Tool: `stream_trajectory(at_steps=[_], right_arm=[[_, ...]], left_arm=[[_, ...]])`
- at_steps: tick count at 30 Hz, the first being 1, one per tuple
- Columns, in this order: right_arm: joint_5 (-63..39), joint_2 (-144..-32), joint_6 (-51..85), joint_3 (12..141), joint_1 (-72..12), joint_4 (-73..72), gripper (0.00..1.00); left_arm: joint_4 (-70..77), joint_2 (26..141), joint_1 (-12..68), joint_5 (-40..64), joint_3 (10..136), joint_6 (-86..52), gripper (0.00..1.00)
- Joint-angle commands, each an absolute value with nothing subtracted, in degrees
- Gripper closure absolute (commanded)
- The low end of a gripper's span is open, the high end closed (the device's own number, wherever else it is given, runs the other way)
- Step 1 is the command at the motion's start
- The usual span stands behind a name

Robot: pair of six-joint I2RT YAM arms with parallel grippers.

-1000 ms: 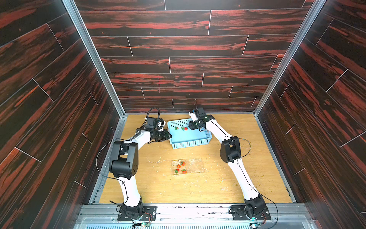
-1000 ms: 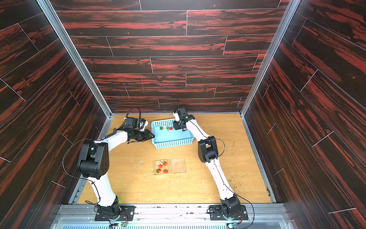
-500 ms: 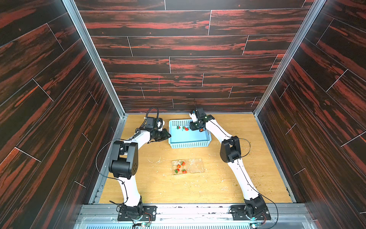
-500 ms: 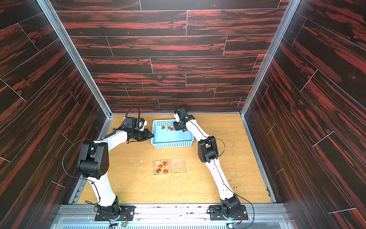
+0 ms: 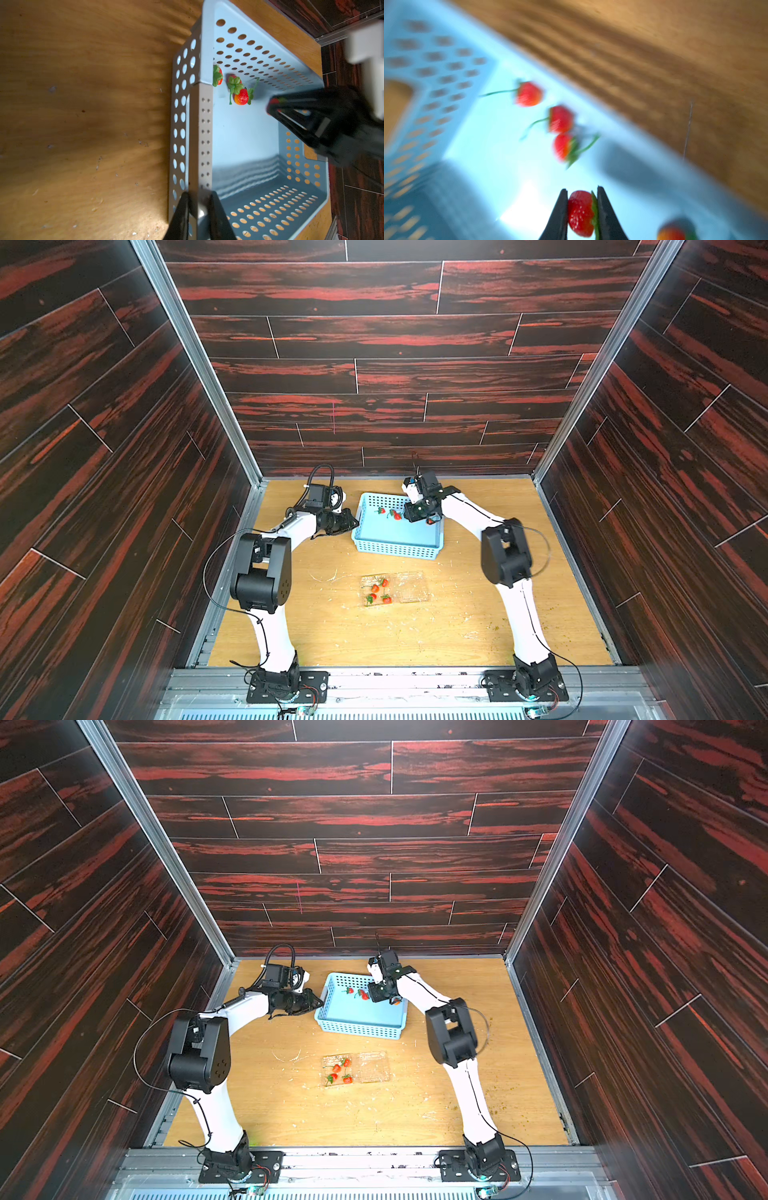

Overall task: Pack strawberries into containers
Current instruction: Place the strawberry in the packing box, then pick up the strawberry from the basket.

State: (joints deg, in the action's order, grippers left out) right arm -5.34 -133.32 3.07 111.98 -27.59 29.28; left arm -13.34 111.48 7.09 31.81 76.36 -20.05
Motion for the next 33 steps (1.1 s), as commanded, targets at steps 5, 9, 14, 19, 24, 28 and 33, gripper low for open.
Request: stream_trajectory(at_steps=[5, 9, 14, 19, 24, 28, 33], right_arm=[[-15.4, -119.5, -1.0, 100.1, -29.9, 24.1, 0.79], [-19.3, -112.5, -5.2, 93.2, -33.7, 24.0, 0.79], [-24.2, -104.5, -6.3, 83.8, -41.4, 24.4, 0.78], [-23.5, -105.1, -5.7, 79.0, -47.6, 27.4, 0.78], [-20.4, -107.4, -5.6, 76.6, -49.5, 27.9, 0.73], [-15.0, -109.3, -7.4, 77.1, -50.1, 29.2, 0.63], [-14.0, -108.9, -7.9, 78.1, -49.8, 28.7, 0.52]], left_arm=[[-12.2, 112.4, 7.3, 29.1, 77.7, -21.4, 0.85], [-12.4, 112.4, 7.4, 28.2, 78.2, -21.4, 0.85], [-11.9, 112.8, 7.4, 27.6, 78.6, -21.8, 0.85], [-11.5, 112.9, 7.4, 27.8, 78.9, -21.8, 0.85], [-11.5, 112.4, 7.5, 27.7, 78.6, -21.6, 0.85], [-11.6, 112.1, 7.5, 27.5, 78.3, -21.4, 0.85], [-11.4, 112.1, 7.5, 27.6, 78.1, -21.5, 0.85]])
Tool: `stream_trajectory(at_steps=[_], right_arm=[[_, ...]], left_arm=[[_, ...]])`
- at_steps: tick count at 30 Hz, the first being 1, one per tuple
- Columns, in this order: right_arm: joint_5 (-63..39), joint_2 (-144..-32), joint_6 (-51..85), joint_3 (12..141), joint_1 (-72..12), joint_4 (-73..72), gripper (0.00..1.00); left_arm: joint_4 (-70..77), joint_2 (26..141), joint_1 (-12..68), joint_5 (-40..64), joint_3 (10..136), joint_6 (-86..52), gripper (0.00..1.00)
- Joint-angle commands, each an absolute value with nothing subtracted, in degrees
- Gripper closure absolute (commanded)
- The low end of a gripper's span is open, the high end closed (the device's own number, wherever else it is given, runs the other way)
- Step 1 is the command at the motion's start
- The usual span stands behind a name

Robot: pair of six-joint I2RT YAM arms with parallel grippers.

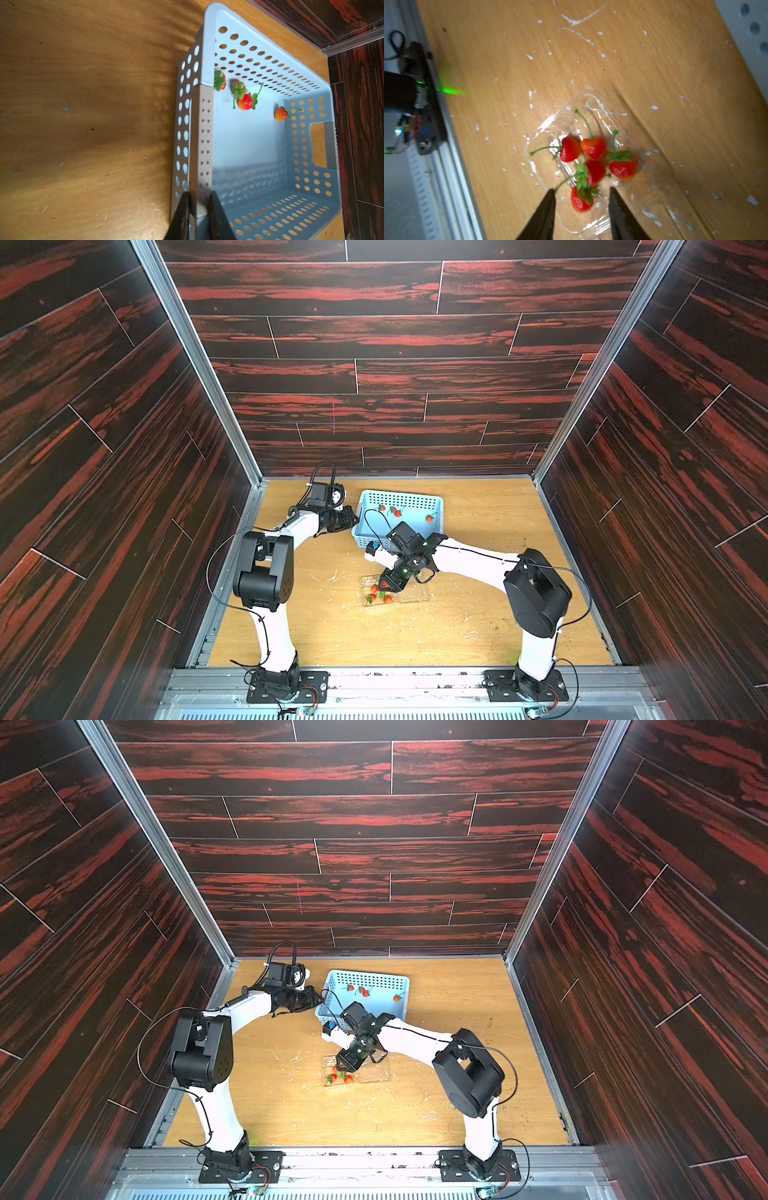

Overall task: Pack strawberries into containers
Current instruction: Pick up the strawberry from the basket.

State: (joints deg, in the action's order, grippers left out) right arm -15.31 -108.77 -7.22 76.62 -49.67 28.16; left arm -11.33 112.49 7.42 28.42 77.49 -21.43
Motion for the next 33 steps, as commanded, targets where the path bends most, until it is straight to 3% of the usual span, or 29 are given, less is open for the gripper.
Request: stream_trajectory(at_steps=[1, 7, 12, 23, 33], right_arm=[[-14.0, -108.2, -7.7, 78.4, -49.1, 28.4, 0.52], [-14.0, -106.9, -4.4, 84.7, -39.0, 25.1, 0.5], [-7.5, -119.0, -5.8, 98.4, -34.2, 27.9, 0.49], [-1.4, -142.5, -5.1, 126.5, -31.9, 37.3, 0.48], [5.3, -147.3, -2.1, 133.2, -31.7, 38.1, 0.47]], left_arm=[[-11.5, 112.0, 7.5, 27.5, 78.1, -21.3, 0.85], [-11.3, 111.8, 7.5, 27.8, 78.0, -21.3, 0.85], [-10.7, 111.3, 7.5, 28.3, 77.8, -21.8, 0.85], [-11.8, 109.6, 7.6, 29.2, 78.0, -21.5, 0.85], [-12.6, 108.0, 7.6, 29.1, 76.8, -21.0, 0.86]])
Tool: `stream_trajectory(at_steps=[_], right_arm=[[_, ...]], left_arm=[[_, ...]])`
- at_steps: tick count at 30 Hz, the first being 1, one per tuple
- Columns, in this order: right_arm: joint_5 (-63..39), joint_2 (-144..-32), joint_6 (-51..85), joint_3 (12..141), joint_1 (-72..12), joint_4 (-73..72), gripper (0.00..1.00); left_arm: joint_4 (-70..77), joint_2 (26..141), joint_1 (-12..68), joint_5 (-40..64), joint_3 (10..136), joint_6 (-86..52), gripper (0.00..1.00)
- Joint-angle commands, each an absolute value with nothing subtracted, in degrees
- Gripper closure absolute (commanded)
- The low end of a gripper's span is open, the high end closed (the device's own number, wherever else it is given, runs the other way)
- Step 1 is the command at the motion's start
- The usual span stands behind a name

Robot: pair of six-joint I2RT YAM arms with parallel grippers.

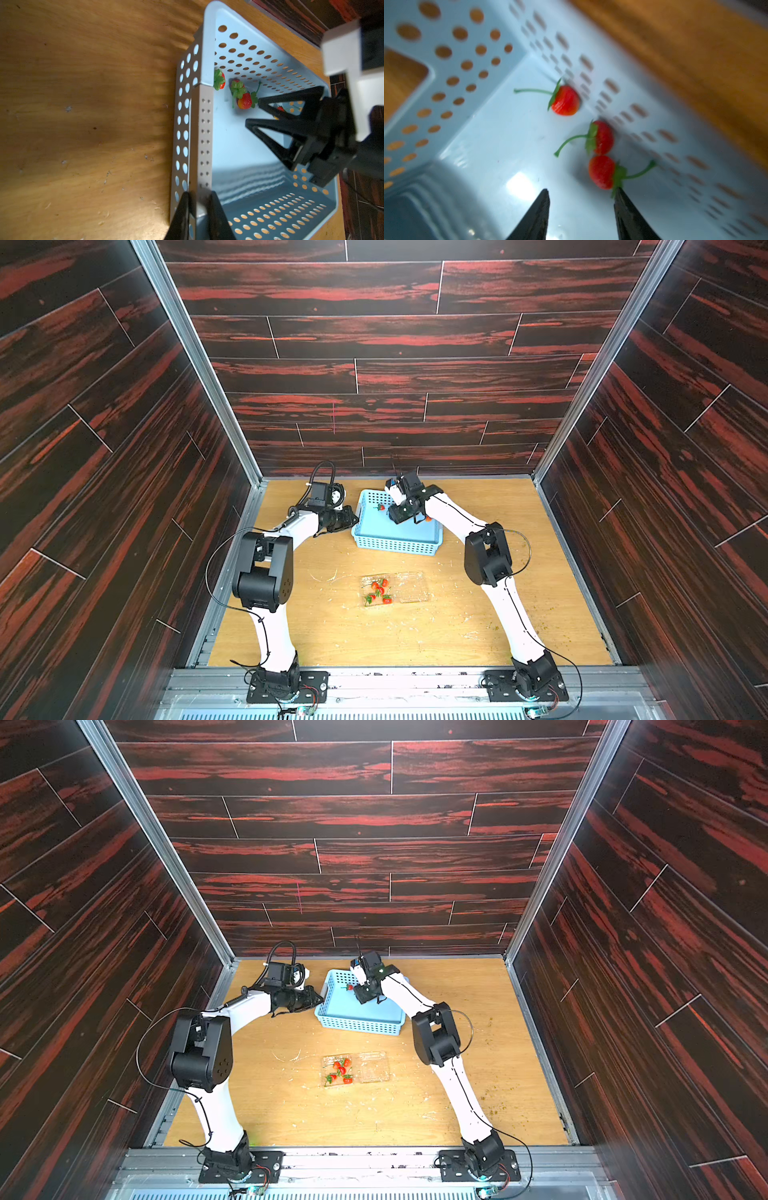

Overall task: Pack strawberries into containers
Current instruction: Pick up the strawberry from the basket.

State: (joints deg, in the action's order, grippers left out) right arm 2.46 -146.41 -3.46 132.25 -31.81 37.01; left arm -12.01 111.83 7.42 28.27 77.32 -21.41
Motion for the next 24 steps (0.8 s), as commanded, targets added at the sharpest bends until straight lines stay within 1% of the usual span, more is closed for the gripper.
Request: stream_trajectory(at_steps=[1, 6, 19, 22, 24], right_arm=[[5.9, -147.3, -1.7, 133.0, -31.6, 37.7, 0.47], [6.9, -148.7, -0.6, 134.2, -31.1, 37.3, 0.47], [2.8, -152.7, 1.4, 138.3, -30.8, 38.7, 0.48], [2.2, -153.2, 1.4, 138.9, -30.7, 38.6, 0.49], [1.2, -153.8, 1.7, 139.8, -30.7, 38.8, 0.51]], left_arm=[[-12.6, 108.0, 7.6, 29.2, 76.8, -21.0, 0.87], [-12.6, 108.0, 7.6, 29.4, 76.8, -21.2, 0.88], [-13.5, 107.1, 8.1, 29.6, 77.9, -21.0, 0.88], [-13.6, 106.9, 8.2, 29.7, 77.9, -21.0, 0.88], [-13.6, 106.8, 8.3, 29.7, 77.9, -21.0, 0.88]])
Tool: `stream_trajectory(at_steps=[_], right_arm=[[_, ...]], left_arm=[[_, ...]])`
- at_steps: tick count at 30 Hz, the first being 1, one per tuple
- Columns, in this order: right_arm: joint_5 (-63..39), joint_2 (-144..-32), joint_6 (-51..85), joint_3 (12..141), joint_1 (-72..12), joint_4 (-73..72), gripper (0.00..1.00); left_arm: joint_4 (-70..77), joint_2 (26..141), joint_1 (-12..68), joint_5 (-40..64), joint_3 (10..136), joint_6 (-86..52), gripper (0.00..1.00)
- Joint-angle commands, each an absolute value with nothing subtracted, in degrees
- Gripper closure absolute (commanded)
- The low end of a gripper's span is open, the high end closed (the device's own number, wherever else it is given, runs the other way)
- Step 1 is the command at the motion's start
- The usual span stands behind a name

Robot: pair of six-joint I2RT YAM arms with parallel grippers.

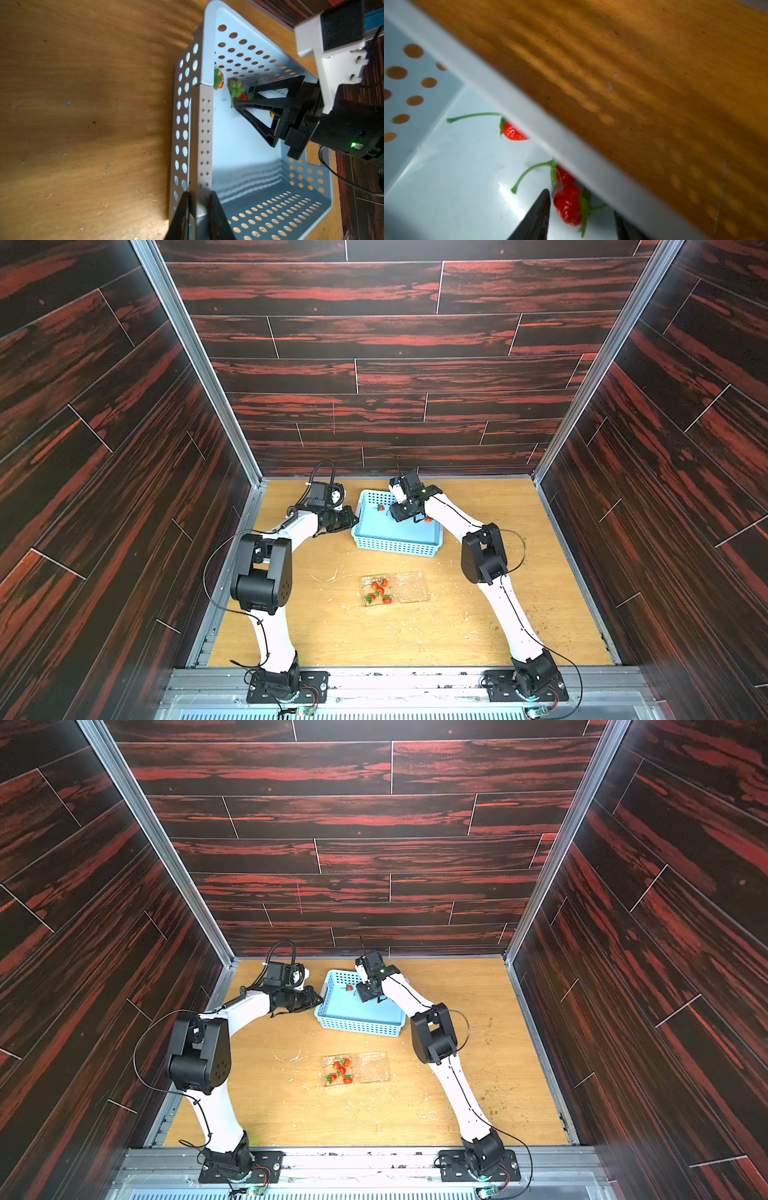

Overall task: Pack strawberries into containers
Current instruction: Pick up the strawberry from the basket.

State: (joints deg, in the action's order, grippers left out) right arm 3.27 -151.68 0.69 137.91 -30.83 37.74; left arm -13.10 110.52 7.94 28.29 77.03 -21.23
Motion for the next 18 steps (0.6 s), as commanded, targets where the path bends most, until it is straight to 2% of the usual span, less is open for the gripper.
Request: stream_trajectory(at_steps=[1, 14, 18], right_arm=[[0.8, -154.2, 1.8, 140.4, -30.8, 39.1, 0.53], [2.2, -150.8, 0.7, 135.3, -30.8, 40.0, 0.8], [2.9, -146.2, 0.4, 131.9, -30.8, 38.8, 0.83]], left_arm=[[-13.8, 106.7, 8.3, 29.6, 78.0, -21.0, 0.88], [-12.4, 107.3, 8.3, 29.4, 77.3, -21.8, 0.89], [-11.9, 107.5, 8.4, 29.0, 76.9, -21.7, 0.89]])
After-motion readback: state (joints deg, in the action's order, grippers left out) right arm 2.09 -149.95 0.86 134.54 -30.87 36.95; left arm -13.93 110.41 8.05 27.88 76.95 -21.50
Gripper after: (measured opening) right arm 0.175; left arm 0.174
